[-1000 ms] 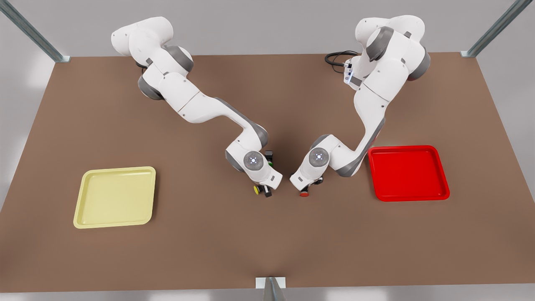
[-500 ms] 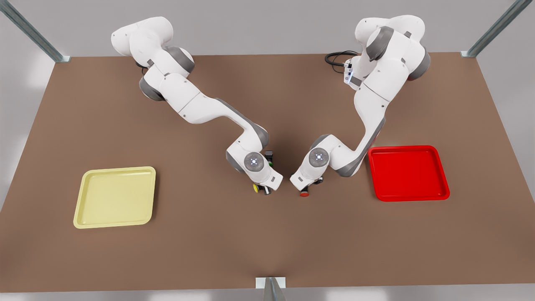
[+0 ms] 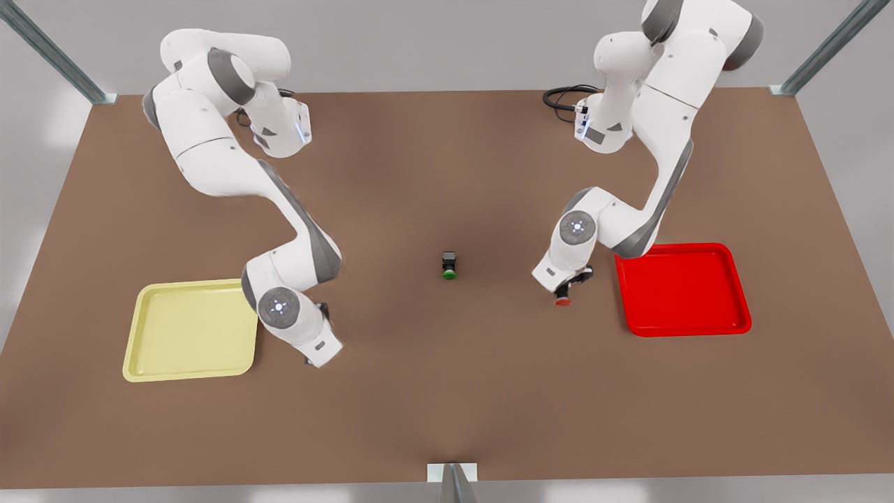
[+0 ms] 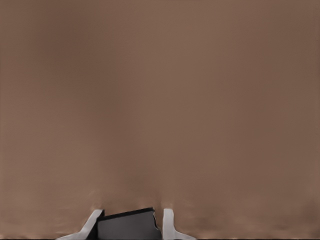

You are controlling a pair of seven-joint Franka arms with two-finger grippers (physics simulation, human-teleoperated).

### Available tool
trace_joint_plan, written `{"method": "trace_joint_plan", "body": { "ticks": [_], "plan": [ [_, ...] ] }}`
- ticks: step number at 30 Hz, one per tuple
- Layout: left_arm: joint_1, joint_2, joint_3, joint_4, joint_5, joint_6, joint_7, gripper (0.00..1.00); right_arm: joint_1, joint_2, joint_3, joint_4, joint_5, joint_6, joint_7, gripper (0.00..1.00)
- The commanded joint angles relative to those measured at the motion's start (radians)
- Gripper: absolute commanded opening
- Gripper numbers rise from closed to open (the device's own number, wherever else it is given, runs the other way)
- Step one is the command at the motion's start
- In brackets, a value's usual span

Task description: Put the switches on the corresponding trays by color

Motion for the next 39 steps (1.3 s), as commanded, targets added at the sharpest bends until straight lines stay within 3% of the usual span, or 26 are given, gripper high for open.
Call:
{"method": "trace_joint_plan", "body": {
  "ticks": [1, 5, 10, 14, 15, 16, 20, 22, 23, 25, 27, 28, 29, 30, 31, 34, 39],
  "plan": [
    [0.007, -0.011, 0.000, -0.020, -0.023, -0.008, 0.015, 0.51, -0.031, -0.032, 0.004, -0.060, 0.005, 0.031, -0.022, 0.48],
    [0.008, -0.095, 0.129, -0.166, -0.005, -0.027, 0.134, 0.51, -0.262, -0.210, 0.053, -0.324, 0.009, 0.106, -0.149, 0.48],
    [0.008, -0.095, 0.350, -0.180, 0.115, -0.010, 0.262, 0.50, -0.397, -0.274, 0.053, -0.364, 0.051, 0.094, -0.287, 0.48],
    [0.008, -0.102, 0.456, -0.223, 0.132, -0.010, 0.330, 0.51, -0.434, -0.273, 0.042, -0.401, 0.012, 0.142, -0.338, 0.48],
    [0.008, -0.102, 0.465, -0.224, 0.133, -0.019, 0.339, 0.53, -0.434, -0.273, 0.042, -0.399, 0.012, 0.142, -0.338, 0.78],
    [0.008, -0.102, 0.465, -0.218, 0.133, -0.024, 0.341, 0.96, -0.436, -0.273, 0.042, -0.398, 0.012, 0.143, -0.339, 1.00],
    [0.008, -0.100, 0.471, -0.211, 0.133, -0.027, 0.338, 1.00, -0.443, -0.279, 0.045, -0.373, 0.023, 0.111, -0.324, 1.00],
    [0.008, -0.099, 0.471, -0.202, 0.132, -0.051, 0.322, 1.00, -0.440, -0.343, 0.048, -0.232, 0.135, -0.132, -0.213, 1.00],
    [0.008, -0.102, 0.471, -0.152, 0.127, -0.050, 0.321, 1.00, -0.428, -0.382, 0.077, -0.018, 0.160, -0.442, 0.054, 1.00],
    [0.008, -0.158, 0.460, -0.090, 0.121, -0.050, 0.324, 1.00, -0.387, -0.385, 0.127, 0.242, 0.204, -0.795, 0.570, 1.00],
    [0.008, -0.180, 0.422, -0.016, 0.054, -0.050, 0.319, 1.00, -0.322, -0.400, 0.194, 0.414, 0.202, -0.932, 1.001, 1.00],
    [0.008, -0.207, 0.398, 0.019, -0.080, -0.051, 0.321, 1.00, -0.137, -0.438, 0.109, 0.417, 0.062, -0.926, 1.165, 1.00],
    [0.008, -0.223, 0.353, 0.079, -0.187, -0.080, 0.318, 1.00, 0.107, -0.616, -0.250, 0.276, 0.093, -0.882, 1.116, 1.00],
    [0.007, -0.218, 0.304, 0.226, -0.301, -0.218, 0.319, 1.00, 0.282, -0.931, -0.497, -0.167, 0.209, -0.543, 1.125, 1.00],
    [0.007, -0.218, 0.267, 0.360, -0.355, -0.388, 0.332, 1.00, 0.299, -0.942, -0.544, -0.180, 0.216, -0.562, 1.127, 1.00],
    [-0.022, -0.292, 0.229, 0.498, -0.414, -0.692, 0.462, 1.00, 0.290, -0.948, -0.553, -0.186, 0.253, -0.575, 1.127, 1.00],
    [-0.029, -0.313, 0.229, 0.513, -0.444, -0.763, 0.519, 1.00, 0.290, -0.952, -0.554, -0.197, 0.256, -0.582, 1.127, 1.00]
  ]
}}
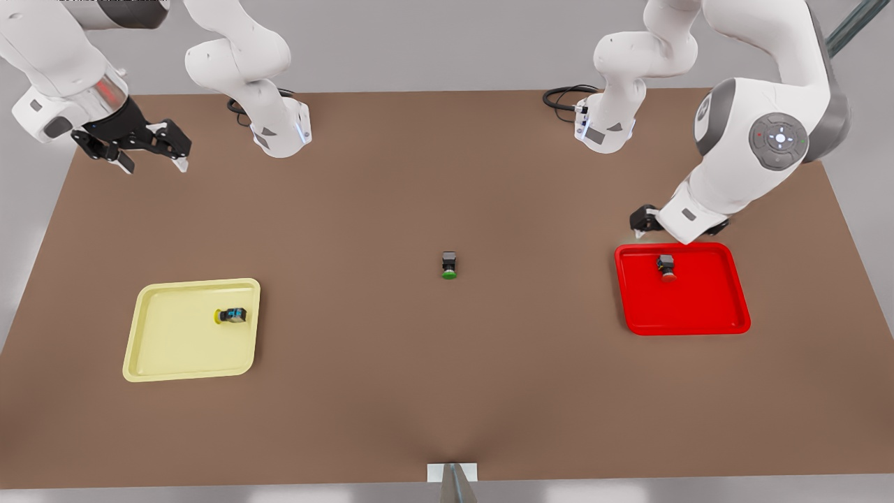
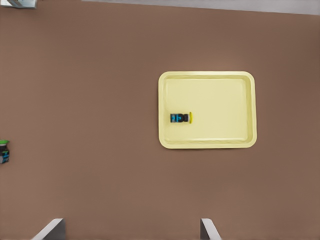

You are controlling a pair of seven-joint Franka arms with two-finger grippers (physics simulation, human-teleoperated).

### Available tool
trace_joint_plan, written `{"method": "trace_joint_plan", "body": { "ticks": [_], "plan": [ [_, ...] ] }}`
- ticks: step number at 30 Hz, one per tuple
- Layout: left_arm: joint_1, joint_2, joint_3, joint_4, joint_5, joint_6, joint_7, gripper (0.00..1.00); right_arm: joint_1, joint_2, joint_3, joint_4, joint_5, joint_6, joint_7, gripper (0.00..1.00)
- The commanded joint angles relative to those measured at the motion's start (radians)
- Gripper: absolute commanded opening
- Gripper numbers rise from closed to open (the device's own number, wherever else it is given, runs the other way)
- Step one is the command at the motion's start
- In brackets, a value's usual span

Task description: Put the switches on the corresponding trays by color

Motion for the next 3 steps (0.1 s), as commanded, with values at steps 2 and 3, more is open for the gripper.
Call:
{"method": "trace_joint_plan", "body": {
  "ticks": [2, 3],
  "plan": [
    [0.002, 0.000, 0.000, 0.003, -0.037, -0.008, 0.000, 1.00, 0.000, 0.001, 0.002, 0.000, 0.000, 0.005, 0.000, 1.00],
    [0.002, -0.009, 0.000, 0.000, -0.034, -0.008, 0.000, 1.00, 0.000, 0.003, 0.002, 0.000, 0.000, 0.007, 0.000, 1.00]
  ]
}}
